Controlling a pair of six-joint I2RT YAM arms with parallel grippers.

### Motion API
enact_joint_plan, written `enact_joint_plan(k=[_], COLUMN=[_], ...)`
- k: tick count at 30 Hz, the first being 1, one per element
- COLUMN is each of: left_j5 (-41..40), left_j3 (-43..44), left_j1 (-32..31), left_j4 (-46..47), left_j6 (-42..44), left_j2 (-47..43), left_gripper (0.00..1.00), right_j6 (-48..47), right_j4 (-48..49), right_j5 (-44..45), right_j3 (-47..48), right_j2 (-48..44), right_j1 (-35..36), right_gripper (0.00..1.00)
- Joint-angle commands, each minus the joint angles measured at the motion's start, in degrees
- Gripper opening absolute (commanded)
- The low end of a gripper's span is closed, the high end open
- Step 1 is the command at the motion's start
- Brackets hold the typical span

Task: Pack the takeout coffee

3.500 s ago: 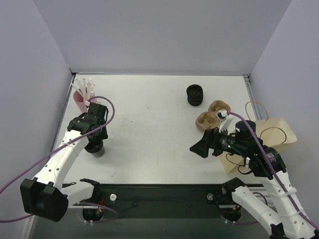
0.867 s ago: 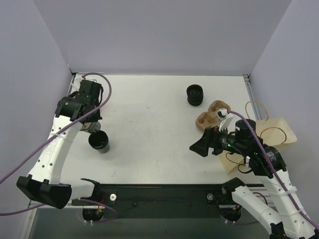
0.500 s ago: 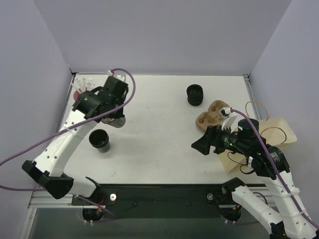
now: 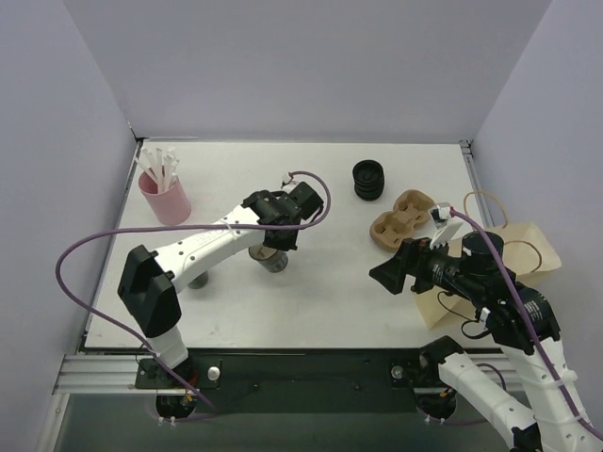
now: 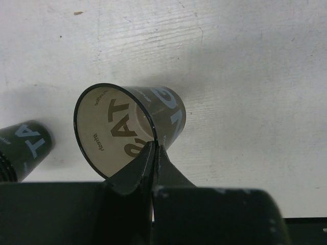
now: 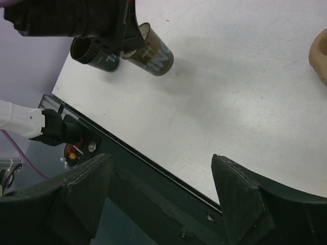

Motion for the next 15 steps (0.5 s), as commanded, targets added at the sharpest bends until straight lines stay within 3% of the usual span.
enact_joint_plan(k=[1, 13, 15], left_j5=[-1.6, -0.3, 1.3], left_j3=[0.9, 2.9, 3.3], left_j1=[-1.7, -3.9, -3.9], left_j4=[4.3, 5.2, 5.0], left_j6=[-2.6, -3.3, -3.1], left_j2=[2.6, 8.0, 8.4], left_gripper=[0.0, 0.0, 0.06], right_j6=[0.3, 0.1, 0.1], right_j4=[-0.3, -0.8, -1.0], right_j5=[1.8, 1.9, 1.8], right_j3=[3.5, 4.4, 4.5], right_j2=[-2.7, -2.9, -2.9], right_j1=[-0.4, -0.4, -0.4], right_gripper=[0.8, 0.8, 0.8])
